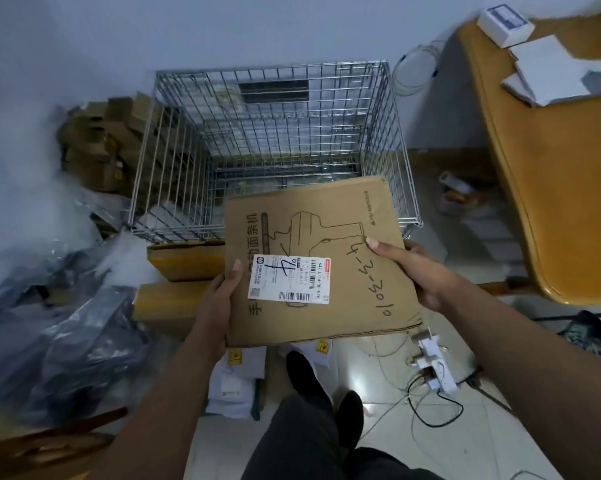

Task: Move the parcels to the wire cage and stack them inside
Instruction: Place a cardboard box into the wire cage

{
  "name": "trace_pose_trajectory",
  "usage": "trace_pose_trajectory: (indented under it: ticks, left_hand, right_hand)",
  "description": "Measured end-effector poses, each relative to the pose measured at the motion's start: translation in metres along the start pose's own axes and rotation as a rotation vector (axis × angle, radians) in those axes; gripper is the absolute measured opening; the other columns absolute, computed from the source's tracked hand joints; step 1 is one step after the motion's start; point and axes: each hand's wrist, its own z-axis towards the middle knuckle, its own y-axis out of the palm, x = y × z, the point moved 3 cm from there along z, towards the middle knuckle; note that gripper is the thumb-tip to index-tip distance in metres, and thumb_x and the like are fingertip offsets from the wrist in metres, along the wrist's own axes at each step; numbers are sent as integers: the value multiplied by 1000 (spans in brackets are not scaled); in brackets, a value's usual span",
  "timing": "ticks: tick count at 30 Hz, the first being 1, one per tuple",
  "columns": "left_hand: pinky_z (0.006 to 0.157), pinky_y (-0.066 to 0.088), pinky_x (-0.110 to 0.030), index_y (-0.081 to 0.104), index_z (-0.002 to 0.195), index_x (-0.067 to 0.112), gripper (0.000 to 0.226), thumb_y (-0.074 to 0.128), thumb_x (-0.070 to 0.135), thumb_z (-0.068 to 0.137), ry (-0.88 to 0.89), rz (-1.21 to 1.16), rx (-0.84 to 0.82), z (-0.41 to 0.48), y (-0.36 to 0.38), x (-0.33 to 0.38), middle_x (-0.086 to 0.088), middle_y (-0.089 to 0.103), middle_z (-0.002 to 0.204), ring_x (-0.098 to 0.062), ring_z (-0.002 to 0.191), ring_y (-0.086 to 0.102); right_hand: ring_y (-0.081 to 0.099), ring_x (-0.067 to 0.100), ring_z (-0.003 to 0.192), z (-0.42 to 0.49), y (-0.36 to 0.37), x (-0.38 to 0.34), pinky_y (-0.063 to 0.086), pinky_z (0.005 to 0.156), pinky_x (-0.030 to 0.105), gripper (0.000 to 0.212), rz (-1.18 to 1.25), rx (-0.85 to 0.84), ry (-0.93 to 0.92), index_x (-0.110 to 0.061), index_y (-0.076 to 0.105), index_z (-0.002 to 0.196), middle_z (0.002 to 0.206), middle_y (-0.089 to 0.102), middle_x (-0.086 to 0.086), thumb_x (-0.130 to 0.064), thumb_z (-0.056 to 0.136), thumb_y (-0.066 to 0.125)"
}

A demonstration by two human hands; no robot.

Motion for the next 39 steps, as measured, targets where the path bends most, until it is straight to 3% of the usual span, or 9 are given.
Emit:
trace_pose_trajectory:
  ticks: [3,7,13,18,24,30,33,37,39]
  left_hand:
    - [76,64,-45,71,128,23,50,67,60,94,2,29,-1,15,-2,22,-6,79,115,-31,101,78]
    - [81,64,-50,73,123,21,49,70,59,91,-1,40,4,35,-4,48,-8,80,110,-33,97,78]
    - [75,65,-45,74,122,20,46,69,55,93,13,59,4,72,3,81,-9,81,106,-32,92,79]
    - [71,65,-44,71,127,19,46,65,53,97,43,80,-47,98,13,110,-8,81,107,-32,93,79]
    - [79,64,-54,69,128,25,50,63,61,94,40,145,-46,133,26,135,-6,81,107,-32,92,79]
    - [52,61,-31,70,112,31,47,48,68,97,33,214,-5,175,45,153,3,82,93,-17,79,80]
    - [63,64,-36,71,108,31,45,50,69,96,6,215,13,209,57,159,5,82,94,-16,80,80]
    - [70,64,-45,70,124,26,45,56,60,98,-94,135,20,273,76,164,-4,81,107,-29,94,79]
    - [73,64,-48,70,126,24,42,58,55,99,-113,106,48,311,84,163,-7,81,108,-33,98,78]
  right_hand:
    - [77,31,104,11,11,-15,65,77,40,60,25,14,7,-12,64,134,117,78,13,-36,83,85]
    - [77,28,105,26,25,-31,65,74,37,63,42,29,46,-13,66,134,118,78,12,-39,80,85]
    - [79,27,96,55,30,-50,64,66,35,55,56,84,39,-14,66,127,111,80,12,-38,81,86]
    - [79,30,98,74,29,-66,65,67,38,55,61,93,54,-14,67,124,111,80,13,-40,80,86]
    - [79,31,98,104,27,-91,65,69,41,58,60,123,63,-11,69,126,111,80,13,-41,80,87]
    - [80,30,93,155,19,-121,65,68,41,68,-33,179,77,-13,67,124,105,81,11,-53,74,88]
    - [81,25,86,195,11,-132,65,66,38,61,-76,222,37,-15,69,118,98,82,7,-56,76,85]
    - [79,27,98,265,-3,-139,64,89,49,53,-91,230,29,-14,71,122,107,81,7,-49,83,83]
    - [78,26,99,304,-12,-140,64,89,46,51,-86,237,38,-15,71,122,110,80,7,-45,84,84]
